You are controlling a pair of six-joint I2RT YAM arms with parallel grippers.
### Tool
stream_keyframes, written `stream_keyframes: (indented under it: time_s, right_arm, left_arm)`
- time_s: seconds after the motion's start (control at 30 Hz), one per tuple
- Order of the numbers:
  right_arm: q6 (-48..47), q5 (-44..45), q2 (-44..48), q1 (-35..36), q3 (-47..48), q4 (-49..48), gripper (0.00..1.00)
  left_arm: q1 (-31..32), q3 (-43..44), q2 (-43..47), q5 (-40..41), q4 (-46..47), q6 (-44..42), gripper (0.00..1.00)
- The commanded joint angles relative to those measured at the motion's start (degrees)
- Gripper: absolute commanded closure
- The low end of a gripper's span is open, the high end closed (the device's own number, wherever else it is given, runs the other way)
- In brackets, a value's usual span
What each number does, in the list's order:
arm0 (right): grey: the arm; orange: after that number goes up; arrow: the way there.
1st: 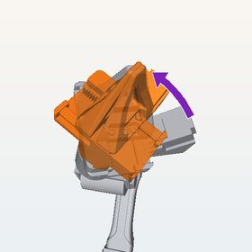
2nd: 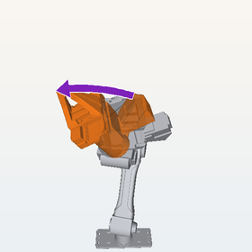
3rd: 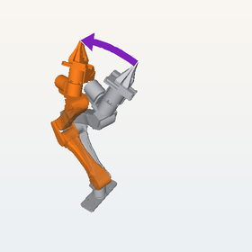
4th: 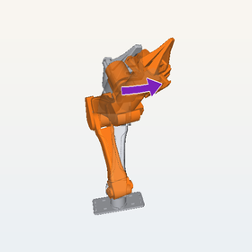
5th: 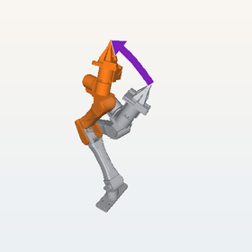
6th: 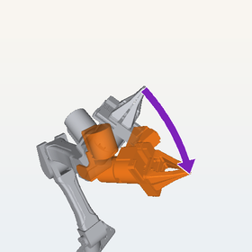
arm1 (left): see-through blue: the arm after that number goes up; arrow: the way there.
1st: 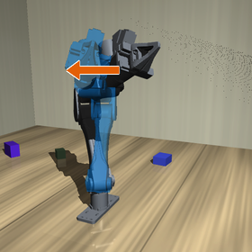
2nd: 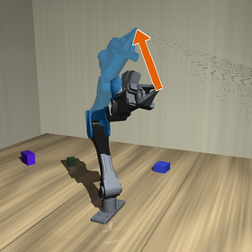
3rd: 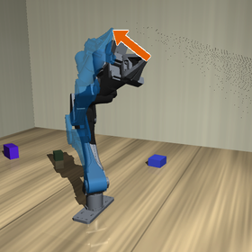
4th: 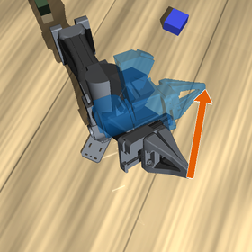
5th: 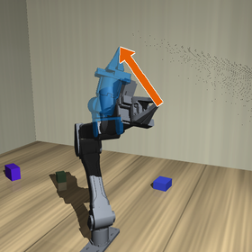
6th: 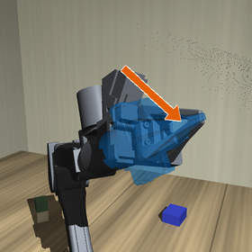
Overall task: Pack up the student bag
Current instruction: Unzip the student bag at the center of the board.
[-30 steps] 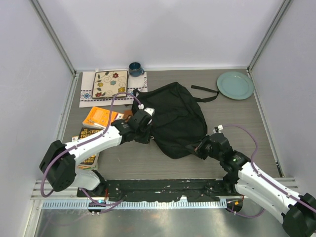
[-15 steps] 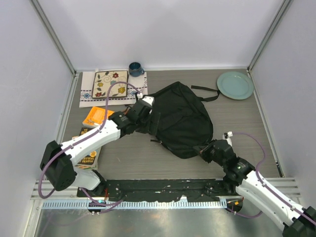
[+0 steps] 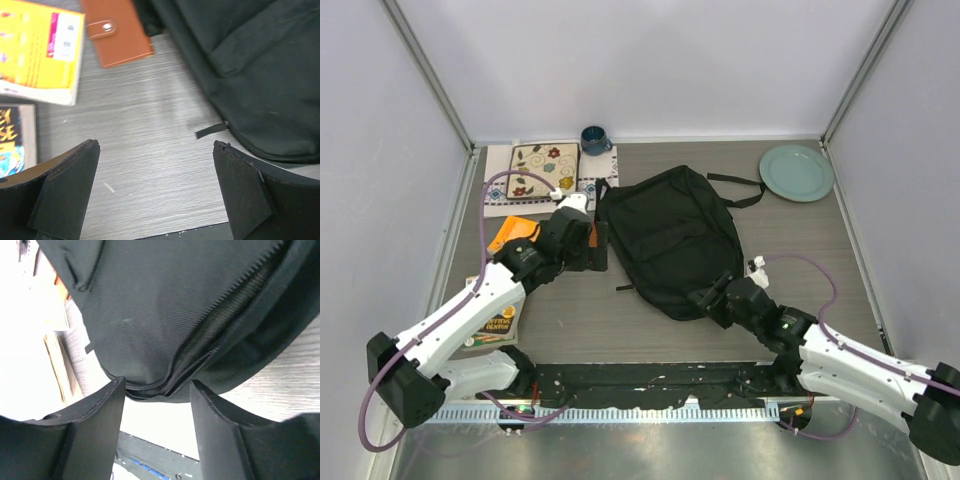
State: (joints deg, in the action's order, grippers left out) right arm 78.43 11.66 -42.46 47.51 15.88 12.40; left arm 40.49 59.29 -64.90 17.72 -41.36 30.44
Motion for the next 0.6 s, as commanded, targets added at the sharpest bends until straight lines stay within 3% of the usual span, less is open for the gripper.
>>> stream_keyframes:
  time_s: [0.0, 0.1, 0.23, 0.37, 0.4, 0.57]
  right_arm:
    - [-8.64, 7.31, 4.92, 0.57, 7.31, 11.70, 0.35]
    - [-12.60, 12.23, 9.48, 0.57, 12.76, 22.96, 0.31]
    - [-18.65, 14.36, 12.75, 0.57, 17.51, 25.75, 0.27]
    - [-25.69, 4.98, 5.22, 0.57, 21.02, 15.57, 0.27]
    - [-27.35, 0.17, 2.58, 0.66, 21.73, 10.50, 0.27]
    - [-29.65, -10.95, -18.95, 3.28, 28.65, -3.33, 0.27]
  left_arm:
    - [-4.35, -1.54, 3.38, 4.08, -4.51, 1.29, 0.00]
    - [-8.21, -2.33, 6.10, 5.22, -6.18, 1.55, 0.01]
    - [-14.72, -3.56, 9.18, 4.96, -7.59, 0.60, 0.00]
    - [-23.24, -3.83, 10.85, 3.65, -8.82, -1.07, 0.00]
    - [-27.79, -3.91, 11.11, 1.29, -8.91, -1.69, 0.00]
    - [-42.31, -4.36, 10.85, -6.80, -7.59, -4.42, 0.00]
